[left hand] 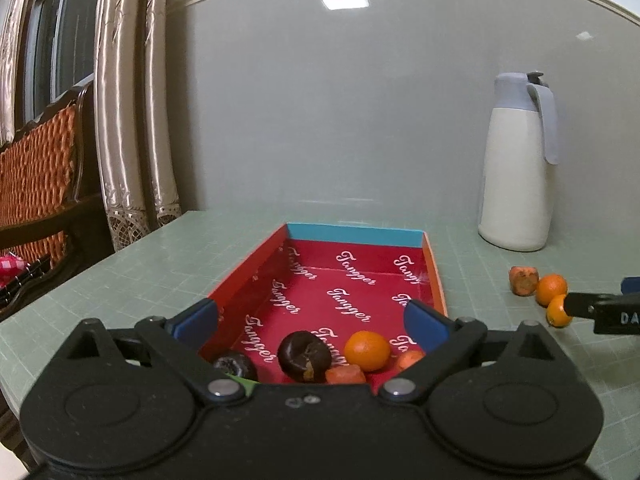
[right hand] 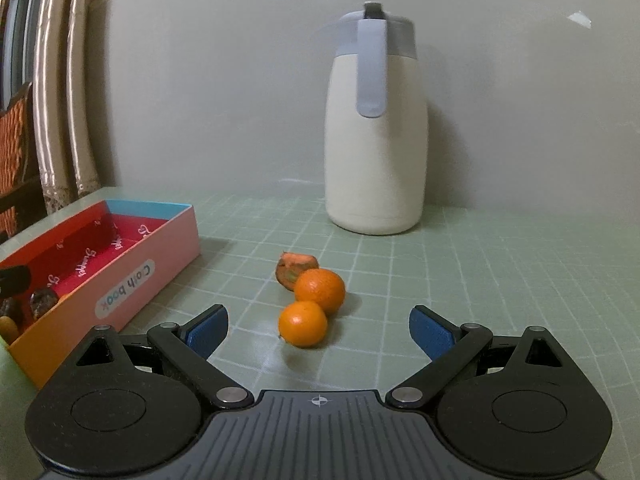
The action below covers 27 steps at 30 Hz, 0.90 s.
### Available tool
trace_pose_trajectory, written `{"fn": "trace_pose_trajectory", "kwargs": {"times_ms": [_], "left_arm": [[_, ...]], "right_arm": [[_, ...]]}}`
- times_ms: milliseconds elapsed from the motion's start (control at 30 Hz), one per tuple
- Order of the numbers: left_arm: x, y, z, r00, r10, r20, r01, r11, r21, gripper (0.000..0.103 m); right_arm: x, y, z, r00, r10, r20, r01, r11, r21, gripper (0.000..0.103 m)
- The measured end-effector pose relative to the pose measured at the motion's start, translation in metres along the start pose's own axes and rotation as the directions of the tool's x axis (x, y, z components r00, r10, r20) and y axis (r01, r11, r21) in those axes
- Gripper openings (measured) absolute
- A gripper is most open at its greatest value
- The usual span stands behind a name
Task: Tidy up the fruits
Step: 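Grasp the tangerine with the right gripper, then carry the tangerine into the box and open the right gripper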
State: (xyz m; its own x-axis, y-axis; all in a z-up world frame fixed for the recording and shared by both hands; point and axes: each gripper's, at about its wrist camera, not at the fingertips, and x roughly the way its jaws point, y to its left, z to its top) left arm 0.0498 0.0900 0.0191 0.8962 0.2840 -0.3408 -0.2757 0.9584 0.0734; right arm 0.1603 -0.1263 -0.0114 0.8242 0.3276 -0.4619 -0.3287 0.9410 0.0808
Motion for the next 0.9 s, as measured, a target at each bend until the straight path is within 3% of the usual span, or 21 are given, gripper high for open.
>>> {"fn": "trace_pose_trajectory", "kwargs": {"times_ms": [100, 133, 200, 233, 500, 567, 767, 900], "left_arm": [[0.002, 0.007, 0.0, 1.0, 0.009, -0.004, -0.009, 1.0, -0.009, 0.093], [0.002, 0.01, 0.0, 1.0, 0.013, -0.006, -0.013, 1.0, -0.016, 0.093], [0.003, 0.016, 0.001, 1.0, 0.019, -0.008, -0.019, 0.999, -0.028, 0.093], [0.002, 0.02, 0.002, 1.0, 0.024, -0.007, -0.024, 0.999, -0.035, 0.093], [0.002, 0.037, 0.003, 0.999, 0.036, -0.009, -0.036, 0.997, -0.065, 0.093], [0.002, 0.039, 0.003, 0.999, 0.038, -0.009, -0.038, 0.997, -0.069, 0.093], [0.002, 0.046, 0.005, 0.999, 0.052, -0.004, -0.053, 0.995, -0.085, 0.093], [-0.001, 0.052, 0.003, 0.998, 0.066, -0.004, -0.066, 0.995, -0.073, 0.093]], "right_arm": [[0.01, 0.005, 0.002, 1.0, -0.001, -0.029, 0.001, 1.0, -0.017, 0.094], [0.013, 0.007, 0.003, 0.999, -0.003, -0.036, 0.002, 1.0, -0.019, 0.088], [0.02, 0.007, 0.003, 0.998, 0.002, -0.068, -0.003, 1.0, -0.015, 0.064], [0.024, 0.007, 0.004, 0.997, 0.004, -0.08, -0.005, 1.0, -0.012, 0.061], [0.042, 0.003, 0.006, 0.991, -0.011, -0.137, 0.012, 1.0, 0.006, 0.057], [0.047, 0.001, 0.005, 0.986, 0.001, -0.164, 0.001, 1.0, 0.013, 0.034], [0.037, 0.0, 0.008, 0.993, 0.016, -0.114, -0.014, 1.0, 0.022, 0.034], [0.023, 0.013, 0.013, 0.997, 0.072, -0.04, -0.072, 0.997, 0.016, 0.034]]}}
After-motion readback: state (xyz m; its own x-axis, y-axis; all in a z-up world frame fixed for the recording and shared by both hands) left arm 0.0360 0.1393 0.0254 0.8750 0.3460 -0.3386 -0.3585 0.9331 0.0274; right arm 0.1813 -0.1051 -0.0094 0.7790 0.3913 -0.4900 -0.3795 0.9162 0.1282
